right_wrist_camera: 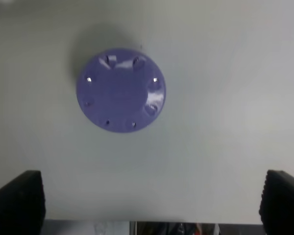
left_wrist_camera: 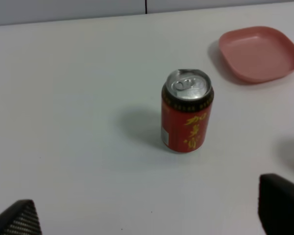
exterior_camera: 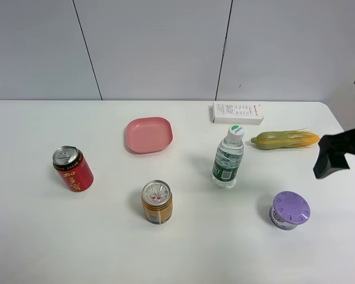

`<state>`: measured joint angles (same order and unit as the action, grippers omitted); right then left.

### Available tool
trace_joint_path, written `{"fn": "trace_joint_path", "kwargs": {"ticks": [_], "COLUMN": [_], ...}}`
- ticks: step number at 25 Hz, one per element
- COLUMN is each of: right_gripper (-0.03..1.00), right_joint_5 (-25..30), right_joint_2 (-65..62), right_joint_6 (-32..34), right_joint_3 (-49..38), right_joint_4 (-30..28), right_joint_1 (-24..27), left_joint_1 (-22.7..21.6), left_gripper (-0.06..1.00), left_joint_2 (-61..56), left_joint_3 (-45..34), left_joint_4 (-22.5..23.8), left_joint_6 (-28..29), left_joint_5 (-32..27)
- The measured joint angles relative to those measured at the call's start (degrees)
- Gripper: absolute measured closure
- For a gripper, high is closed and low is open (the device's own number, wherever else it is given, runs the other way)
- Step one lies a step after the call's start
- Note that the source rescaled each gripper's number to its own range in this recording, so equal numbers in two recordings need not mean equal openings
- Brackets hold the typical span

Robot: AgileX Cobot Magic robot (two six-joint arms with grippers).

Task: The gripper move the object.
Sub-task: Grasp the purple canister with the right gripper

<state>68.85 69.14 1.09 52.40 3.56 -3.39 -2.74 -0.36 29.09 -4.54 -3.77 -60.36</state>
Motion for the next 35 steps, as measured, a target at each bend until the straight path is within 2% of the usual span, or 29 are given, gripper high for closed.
{"fn": "trace_joint_path", "kwargs": {"ticks": [7, 14, 20, 26, 35], "right_gripper": [0.05, 0.05, 0.05, 0.05, 0.04], "right_joint_5": [-12.5, -18.6, -23.1, -26.1, -25.8], "right_joint_2": [0.2, 0.5, 7.9, 17.4, 21.2], "right_joint_6": [-1.1, -1.5, -1.1, 0.4, 2.9], "right_joint_3": [-11.3, -12.9, -12.9, -13.0, -13.0], "right_joint_4": [0.4, 1.8, 2.4, 2.1, -3.9], "right_joint_1": [0.0, -0.2, -5.9, -8.2, -8.2], "left_joint_1": [0.0, 0.0, 0.0, 0.0, 0.0], "left_gripper": [-0.06, -0.06, -0.06, -0.06, -0.06], "left_joint_2": [0.0, 0.0, 0.0, 0.0, 0.0], "left_joint_3": [0.0, 0.0, 0.0, 0.0, 0.0], "left_joint_4": [0.0, 0.0, 0.0, 0.0, 0.0], "left_joint_6": [0.0, 0.0, 0.0, 0.0, 0.0], "left_joint_5": [0.0, 0.0, 0.0, 0.0, 0.0]}}
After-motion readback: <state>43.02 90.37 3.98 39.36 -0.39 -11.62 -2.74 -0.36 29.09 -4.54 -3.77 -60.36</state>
